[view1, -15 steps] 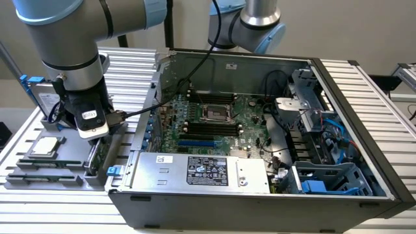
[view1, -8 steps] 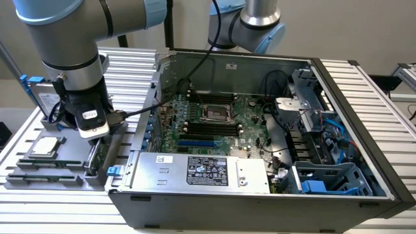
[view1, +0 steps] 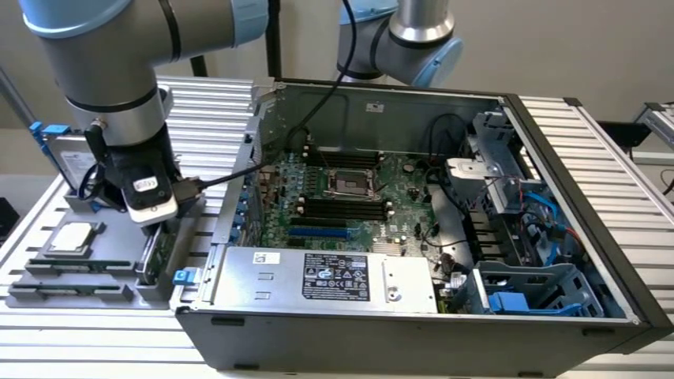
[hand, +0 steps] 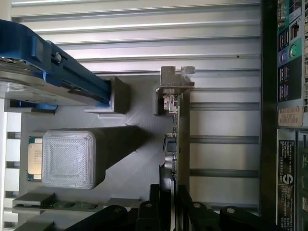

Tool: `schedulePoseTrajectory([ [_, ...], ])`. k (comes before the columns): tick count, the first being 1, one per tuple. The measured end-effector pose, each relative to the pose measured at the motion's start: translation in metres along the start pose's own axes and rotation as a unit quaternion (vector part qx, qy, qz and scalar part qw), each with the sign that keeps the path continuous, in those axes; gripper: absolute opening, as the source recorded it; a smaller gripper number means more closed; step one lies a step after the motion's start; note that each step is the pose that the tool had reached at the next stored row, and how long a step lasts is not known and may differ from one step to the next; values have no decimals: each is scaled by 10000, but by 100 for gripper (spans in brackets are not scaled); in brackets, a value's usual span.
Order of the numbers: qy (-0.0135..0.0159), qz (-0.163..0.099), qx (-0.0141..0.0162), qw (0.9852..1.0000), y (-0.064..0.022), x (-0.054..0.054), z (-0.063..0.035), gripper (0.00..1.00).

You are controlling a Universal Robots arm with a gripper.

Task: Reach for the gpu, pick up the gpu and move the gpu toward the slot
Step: 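Pick up the gpu and move the gpu toward the slot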

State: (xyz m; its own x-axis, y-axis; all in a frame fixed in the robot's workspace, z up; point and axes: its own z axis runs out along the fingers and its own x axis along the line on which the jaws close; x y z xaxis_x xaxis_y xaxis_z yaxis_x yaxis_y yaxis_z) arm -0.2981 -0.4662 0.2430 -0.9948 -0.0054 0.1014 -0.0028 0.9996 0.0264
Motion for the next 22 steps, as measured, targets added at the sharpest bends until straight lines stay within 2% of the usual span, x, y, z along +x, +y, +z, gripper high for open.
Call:
schedulePoseTrajectory([
  [5,-18,-100,31,9999,25,9,-1,26],
  [10,-29,-112,36,9999,32,21,-1,26],
  [12,-52,-117,37,9999,33,24,-2,26],
  [15,-120,-130,39,9998,34,28,-2,26],
  [16,-130,-132,39,9998,34,29,-4,26],
  [22,-131,-133,40,9998,37,40,-74,26],
])
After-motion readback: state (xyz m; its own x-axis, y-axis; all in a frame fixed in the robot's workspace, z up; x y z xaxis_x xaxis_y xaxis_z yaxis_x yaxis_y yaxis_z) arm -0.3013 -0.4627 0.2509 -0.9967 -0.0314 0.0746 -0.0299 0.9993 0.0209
